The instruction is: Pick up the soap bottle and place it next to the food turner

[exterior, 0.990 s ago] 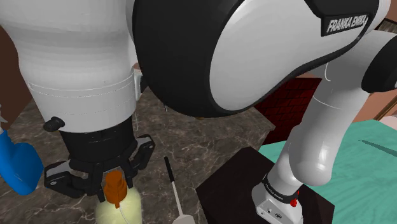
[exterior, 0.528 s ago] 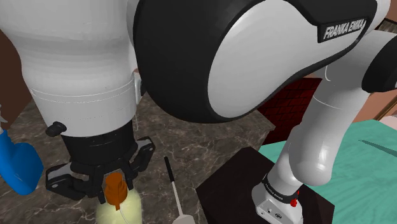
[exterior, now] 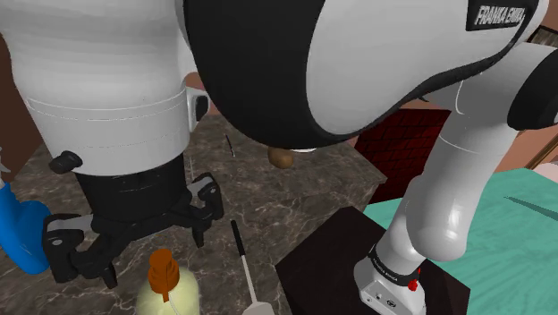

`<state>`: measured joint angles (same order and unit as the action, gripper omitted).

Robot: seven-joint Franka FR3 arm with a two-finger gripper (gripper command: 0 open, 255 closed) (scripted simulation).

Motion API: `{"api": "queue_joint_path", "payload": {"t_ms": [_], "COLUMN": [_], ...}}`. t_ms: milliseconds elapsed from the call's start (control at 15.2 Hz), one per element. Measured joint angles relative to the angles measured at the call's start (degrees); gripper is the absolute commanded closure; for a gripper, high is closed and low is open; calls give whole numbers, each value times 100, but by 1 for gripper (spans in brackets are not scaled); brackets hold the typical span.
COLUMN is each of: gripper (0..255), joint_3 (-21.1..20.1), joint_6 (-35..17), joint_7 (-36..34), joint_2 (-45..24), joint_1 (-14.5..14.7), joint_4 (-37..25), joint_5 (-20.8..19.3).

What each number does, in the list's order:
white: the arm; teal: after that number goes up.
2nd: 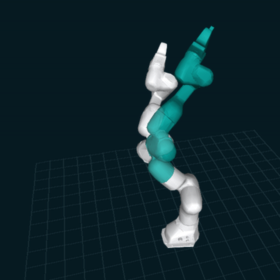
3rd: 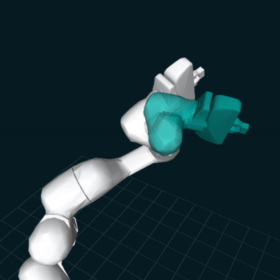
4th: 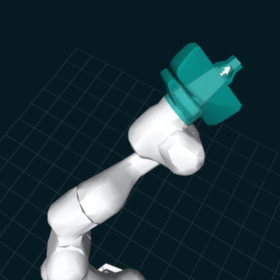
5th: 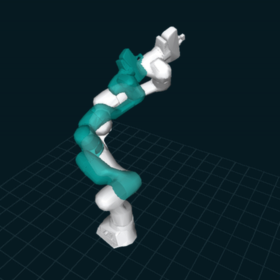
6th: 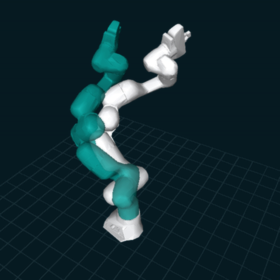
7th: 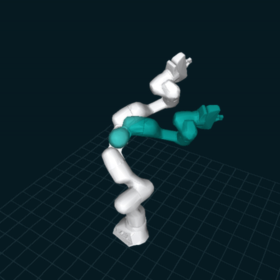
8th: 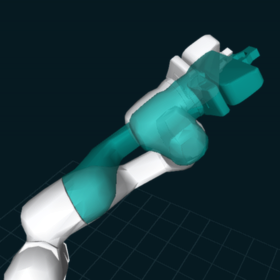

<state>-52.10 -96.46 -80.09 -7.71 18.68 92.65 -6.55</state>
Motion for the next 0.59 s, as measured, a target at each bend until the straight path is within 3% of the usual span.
{"api": "queue_joint_path", "payload": {"t_ms": [198, 594], "gripper": [0, 0], "joint_3": [-14, -14], "joint_6": [448, 528], "joint_7": [-48, -31], "joint_2": [-124, -110], "joint_1": [86, 79], "joint_4": [-524, -591], "joint_5": [-95, -84]}}
